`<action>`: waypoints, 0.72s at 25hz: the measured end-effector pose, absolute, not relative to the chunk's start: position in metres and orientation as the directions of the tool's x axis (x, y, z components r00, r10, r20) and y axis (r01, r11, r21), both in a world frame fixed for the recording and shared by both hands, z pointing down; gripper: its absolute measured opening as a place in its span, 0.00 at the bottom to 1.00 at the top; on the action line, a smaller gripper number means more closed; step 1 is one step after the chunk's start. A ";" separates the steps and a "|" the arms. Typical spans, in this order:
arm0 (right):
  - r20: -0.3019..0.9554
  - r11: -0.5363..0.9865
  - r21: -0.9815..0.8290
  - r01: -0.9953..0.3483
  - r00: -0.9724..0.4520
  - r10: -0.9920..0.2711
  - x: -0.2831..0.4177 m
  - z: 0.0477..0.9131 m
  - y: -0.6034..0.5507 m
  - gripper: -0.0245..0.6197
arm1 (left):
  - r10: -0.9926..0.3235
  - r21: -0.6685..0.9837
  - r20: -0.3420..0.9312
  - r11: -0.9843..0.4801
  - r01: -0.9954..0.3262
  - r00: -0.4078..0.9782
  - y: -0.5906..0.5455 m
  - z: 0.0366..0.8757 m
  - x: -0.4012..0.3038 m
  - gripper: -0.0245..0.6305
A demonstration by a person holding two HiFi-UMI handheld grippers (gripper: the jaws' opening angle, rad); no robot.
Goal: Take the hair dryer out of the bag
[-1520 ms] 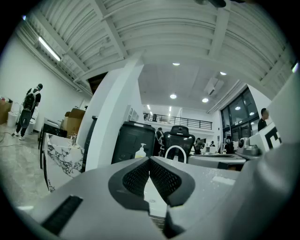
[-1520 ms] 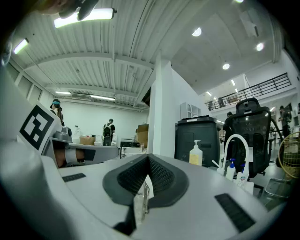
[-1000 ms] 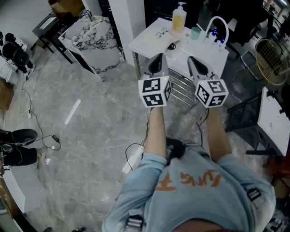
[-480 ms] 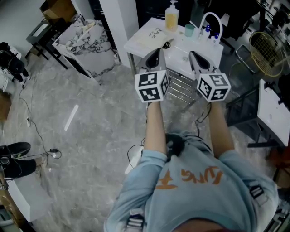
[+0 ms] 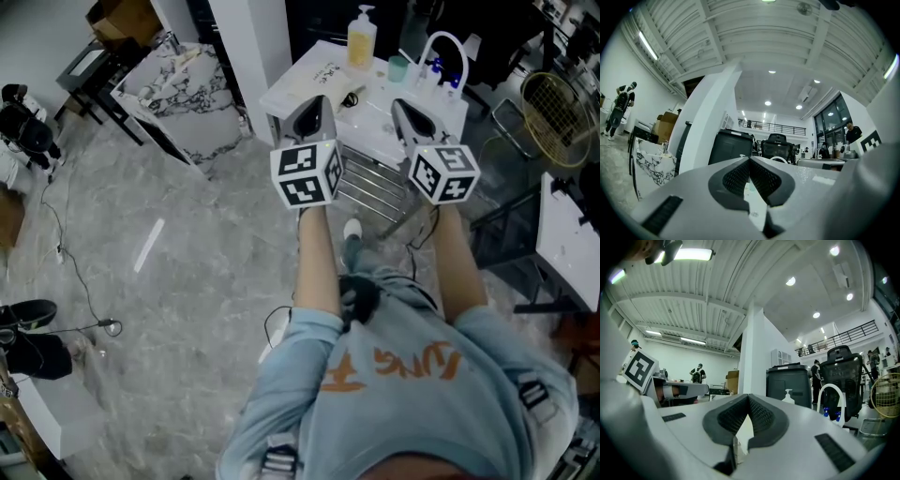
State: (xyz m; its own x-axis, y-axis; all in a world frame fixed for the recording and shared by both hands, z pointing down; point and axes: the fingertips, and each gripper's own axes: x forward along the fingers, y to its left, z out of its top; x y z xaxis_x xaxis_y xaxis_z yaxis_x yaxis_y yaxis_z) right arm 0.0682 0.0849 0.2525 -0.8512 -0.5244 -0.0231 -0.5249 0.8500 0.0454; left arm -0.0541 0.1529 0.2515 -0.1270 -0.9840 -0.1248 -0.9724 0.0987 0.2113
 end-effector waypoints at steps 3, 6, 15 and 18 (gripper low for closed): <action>-0.014 0.861 0.035 -0.507 -0.862 -0.507 0.052 0.261 0.076 0.04 | -0.987 0.207 -0.105 0.100 -0.973 -0.124 0.143 0.261 -0.062 0.04; 0.009 0.868 0.019 -0.496 -0.868 -0.496 0.038 0.275 0.062 0.04 | -0.990 0.209 -0.079 0.101 -0.973 -0.120 0.128 0.274 -0.069 0.04; 0.085 0.854 -0.054 -0.517 -0.855 -0.512 0.018 0.320 -0.015 0.04 | -0.995 0.251 0.018 0.100 -0.963 -0.099 0.056 0.328 -0.089 0.04; 0.115 0.838 -0.100 -0.536 -0.843 -0.526 0.015 0.339 -0.050 0.04 | -0.994 0.263 0.084 0.091 -0.960 -0.071 0.020 0.357 -0.090 0.04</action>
